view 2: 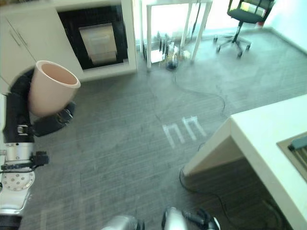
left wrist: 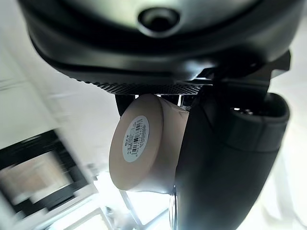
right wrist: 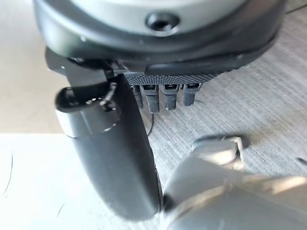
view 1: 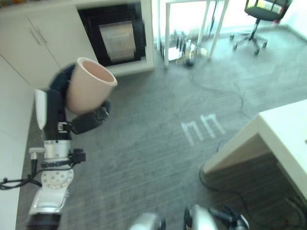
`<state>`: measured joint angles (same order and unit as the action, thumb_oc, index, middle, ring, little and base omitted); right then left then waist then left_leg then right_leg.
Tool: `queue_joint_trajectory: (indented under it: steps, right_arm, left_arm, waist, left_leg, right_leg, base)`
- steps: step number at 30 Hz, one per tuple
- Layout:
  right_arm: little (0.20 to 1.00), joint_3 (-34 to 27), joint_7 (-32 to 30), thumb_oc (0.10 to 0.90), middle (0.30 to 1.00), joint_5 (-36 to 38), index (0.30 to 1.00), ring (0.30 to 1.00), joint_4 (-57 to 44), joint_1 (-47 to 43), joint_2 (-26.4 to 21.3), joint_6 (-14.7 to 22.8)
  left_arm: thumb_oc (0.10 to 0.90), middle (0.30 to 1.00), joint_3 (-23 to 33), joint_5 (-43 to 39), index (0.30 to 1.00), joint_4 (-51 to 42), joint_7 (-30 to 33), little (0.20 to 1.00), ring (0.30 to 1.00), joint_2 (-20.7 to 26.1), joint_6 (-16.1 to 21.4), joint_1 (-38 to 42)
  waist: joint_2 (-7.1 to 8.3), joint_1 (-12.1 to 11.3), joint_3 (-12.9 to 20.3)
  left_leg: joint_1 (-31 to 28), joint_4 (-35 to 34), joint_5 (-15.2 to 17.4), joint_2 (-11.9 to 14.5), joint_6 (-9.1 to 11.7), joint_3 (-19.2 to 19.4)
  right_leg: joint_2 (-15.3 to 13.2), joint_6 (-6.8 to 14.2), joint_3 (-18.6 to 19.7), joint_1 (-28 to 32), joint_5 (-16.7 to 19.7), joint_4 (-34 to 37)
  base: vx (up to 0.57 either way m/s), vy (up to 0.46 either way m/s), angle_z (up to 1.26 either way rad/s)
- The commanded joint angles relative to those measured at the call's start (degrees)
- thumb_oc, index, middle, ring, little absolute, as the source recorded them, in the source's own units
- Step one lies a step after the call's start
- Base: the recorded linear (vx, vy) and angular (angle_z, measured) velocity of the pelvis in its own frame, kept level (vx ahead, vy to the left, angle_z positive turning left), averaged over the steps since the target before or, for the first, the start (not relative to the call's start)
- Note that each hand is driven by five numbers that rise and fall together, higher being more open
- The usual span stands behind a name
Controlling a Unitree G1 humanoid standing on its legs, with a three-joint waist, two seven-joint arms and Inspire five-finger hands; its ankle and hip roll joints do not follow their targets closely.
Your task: Place the dishes in the dishwasher.
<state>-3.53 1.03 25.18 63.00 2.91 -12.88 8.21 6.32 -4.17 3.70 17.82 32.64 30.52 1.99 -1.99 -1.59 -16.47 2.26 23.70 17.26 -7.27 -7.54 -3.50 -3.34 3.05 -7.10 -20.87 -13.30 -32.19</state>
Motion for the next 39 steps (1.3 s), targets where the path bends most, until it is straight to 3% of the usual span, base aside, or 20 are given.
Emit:
queue_joint_trajectory:
  steps: [1,5,6,10,12,14,15,16,21,24,27,29,31,33,34,35,39]
  right_arm:
    - [0.900,0.8,0.9,0.800,0.900,0.2,0.900,0.900,3.8,0.7,-2.6,0.7]
    - [0.900,1.4,-0.3,0.800,0.900,1.0,0.900,0.900,3.9,-0.6,-3.5,0.2]
    - [0.900,1.4,-0.4,0.800,0.900,2.1,0.900,0.900,3.1,-0.9,-3.8,0.1]
    - [0.900,1.2,-0.3,0.800,0.900,0.5,0.900,0.900,2.8,-1.0,-4.7,0.6]
    - [0.900,0.2,-0.3,0.800,0.900,1.5,0.900,0.900,4.1,-0.9,-5.1,1.0]
    - [0.900,-0.2,-0.6,0.800,0.900,2.0,0.900,0.900,4.4,-0.9,-5.6,1.0]
    - [0.900,-0.5,-0.9,0.800,0.900,2.0,0.900,0.900,4.6,-0.8,-5.7,1.1]
    - [0.900,-1.0,-1.4,0.800,0.900,2.1,0.900,0.900,5.1,-0.7,-5.5,1.1]
    - [0.900,-1.0,0.0,0.800,0.900,3.1,0.900,0.900,6.3,0.9,-3.9,1.9]
    - [0.900,0.0,1.5,0.800,0.900,2.1,0.900,0.900,6.7,1.3,-3.1,2.4]
    - [0.900,0.6,3.2,0.800,0.900,3.2,0.900,0.900,5.4,1.7,-2.1,0.9]
    - [0.900,1.1,4.5,0.800,0.900,4.0,0.900,0.900,3.4,2.0,-1.8,0.4]
    - [0.900,1.4,6.0,0.800,0.900,4.2,0.900,0.900,3.6,1.9,-2.2,1.2]
    - [0.900,1.6,6.7,0.800,0.900,3.9,0.900,0.900,4.1,1.3,-2.6,1.2]
    - [0.900,1.4,7.1,0.800,0.900,3.5,0.900,0.900,4.7,1.0,-2.8,1.2]
    - [0.900,1.1,7.4,0.800,0.900,3.5,0.900,0.900,5.2,1.1,-3.0,1.0]
    - [0.900,1.2,7.2,0.800,0.900,3.1,0.900,0.900,6.5,1.1,-3.3,1.0]
  left_arm:
    - [0.400,0.300,0.7,-0.2,0.300,-7.4,-0.2,0.300,0.300,2.8,5.5,7.0]
    - [0.400,0.300,-1.8,0.3,0.300,-8.1,-0.4,0.300,0.300,0.4,7.4,6.8]
    - [0.400,0.300,-2.1,0.1,0.300,-9.4,-0.5,0.300,0.300,-0.3,8.0,7.1]
    - [0.400,0.300,-1.7,-1.1,0.300,-10.2,-0.3,0.300,0.300,-0.9,8.1,7.9]
    - [0.400,0.300,-2.2,-2.5,0.300,-9.8,-1.8,0.300,0.300,-1.0,8.2,9.5]
    - [0.400,0.300,-3.4,-2.3,0.300,-10.1,-1.6,0.300,0.300,-1.2,8.2,10.6]
    - [0.400,0.300,-4.0,-1.8,0.300,-9.8,-1.2,0.300,0.300,-1.5,8.2,11.2]
    - [0.400,0.300,-4.6,-1.0,0.300,-8.8,-1.6,0.300,0.300,-2.8,8.9,12.0]
    - [0.400,0.300,-4.5,0.3,0.300,-7.5,-0.6,0.300,0.300,-2.9,10.0,10.7]
    - [0.400,0.300,-4.1,0.4,0.300,-8.8,-0.7,0.300,0.300,-2.0,8.9,9.5]
    - [0.400,0.300,-4.4,0.4,0.300,-10.0,-1.2,0.300,0.300,-1.3,7.7,9.7]
    - [0.400,0.300,-4.7,0.0,0.300,-10.5,-0.9,0.300,0.300,-0.7,6.3,10.5]
    - [0.400,0.300,-4.6,-0.8,0.300,-9.6,-1.1,0.300,0.300,-0.1,6.5,11.2]
    - [0.400,0.300,-4.7,-1.0,0.300,-9.2,-0.7,0.300,0.300,1.0,5.7,12.6]
    - [0.400,0.300,-4.9,-0.9,0.300,-9.0,-0.3,0.300,0.300,1.5,5.3,13.2]
    - [0.400,0.300,-4.8,-0.7,0.300,-8.7,0.0,0.300,0.300,1.5,5.4,13.5]
    - [0.400,0.300,-4.9,1.4,0.300,-9.9,3.6,0.300,0.300,0.2,6.2,11.7]
  waist:
    - [-2.78,3.4,1.6]
    - [-1.01,2.5,1.4]
    - [0.15,1.7,0.7]
    - [0.12,1.8,1.1]
    - [0.32,2.2,2.0]
    - [-0.86,3.0,1.5]
    - [-0.62,3.1,1.1]
    - [-0.24,3.3,1.3]
    - [-2.12,3.9,3.7]
    - [-2.03,3.5,4.2]
    - [-2.84,3.9,3.6]
    - [-2.95,4.2,1.6]
    - [-2.81,4.9,1.0]
    - [-2.27,5.7,0.4]
    - [-2.11,5.8,0.2]
    - [-2.15,5.9,0.2]
    - [-1.43,5.6,2.0]
  left_leg:
    - [-3.1,-6.5,4.0,1.7,-0.3,0.6]
    - [-6.4,-6.5,2.0,2.3,1.0,2.7]
    - [-6.2,-4.8,-0.6,2.1,2.2,3.6]
    - [-3.1,2.1,-2.9,2.5,4.3,5.2]
    - [-3.6,-5.7,-2.4,3.8,4.3,7.0]
    - [0.1,-6.5,-3.7,6.2,6.7,8.6]
    - [2.1,-6.5,-5.7,6.5,7.6,9.7]
    - [2.6,-6.5,-5.0,7.2,7.4,11.6]
    - [2.1,-6.5,-1.5,7.8,6.7,9.4]
    - [1.0,-6.5,0.2,7.0,5.0,9.4]
    - [-0.2,-6.5,1.4,6.5,2.3,8.6]
    - [-1.3,-6.5,1.8,4.5,-0.1,7.9]
    - [-2.2,-6.5,2.6,4.2,0.2,7.8]
    - [-3.9,-6.5,4.3,4.5,0.7,7.8]
    - [-4.9,-6.5,5.4,4.6,0.5,7.9]
    - [-5.4,-6.5,5.9,4.9,0.6,7.8]
    - [-9.4,-6.5,5.3,5.2,2.1,6.4]
  right_leg:
    - [2.9,1.7,-0.5,10.7,6.4,15.0]
    - [2.4,-1.3,0.0,15.9,1.7,15.0]
    - [1.5,-2.0,0.2,17.8,0.9,15.0]
    - [1.5,-2.9,-0.2,19.4,-0.2,15.0]
    - [0.7,-2.8,-1.7,19.5,-1.1,15.0]
    - [1.0,-2.8,-3.2,20.1,-2.2,15.0]
    - [0.4,-3.0,-3.2,20.7,-2.7,15.0]
    - [-0.8,-2.8,-3.9,21.2,-3.4,15.0]
    - [-1.1,-1.5,-6.7,19.6,-2.9,15.0]
    - [-1.5,-0.3,-6.4,19.7,-2.4,15.0]
    - [-0.4,0.3,-5.8,21.9,0.4,15.0]
    - [-2.2,1.7,-6.7,14.7,4.0,-3.5]
    - [-1.3,1.5,-6.7,12.8,4.7,1.7]
    - [-0.3,2.6,-5.8,11.3,7.9,15.0]
    - [-0.9,3.7,-5.4,8.6,9.9,15.0]
    - [-0.6,3.3,-4.7,8.4,9.2,15.0]
    - [1.4,0.2,-3.1,12.2,4.7,15.0]
  base:
    - [0.25,-0.193,0.54]
    - [0.42,-0.282,0.66]
    - [0.25,-0.201,0.14]
    - [0.19,-0.075,0.05]
    - [0.12,0.067,0.22]
    - [0.03,0.131,0.47]
    - [0.04,0.165,0.54]
    - [0.04,0.190,0.30]
    - [0.02,0.212,-0.19]
    - [0.02,0.255,0.06]
    - [0.09,0.240,-0.02]
    - [0.17,0.190,0.22]
    - [0.26,-0.067,0.23]
    - [0.37,-0.288,0.46]
    - [0.42,-0.345,0.51]
    - [0.46,-0.353,0.21]
    - [0.48,-0.328,-0.16]
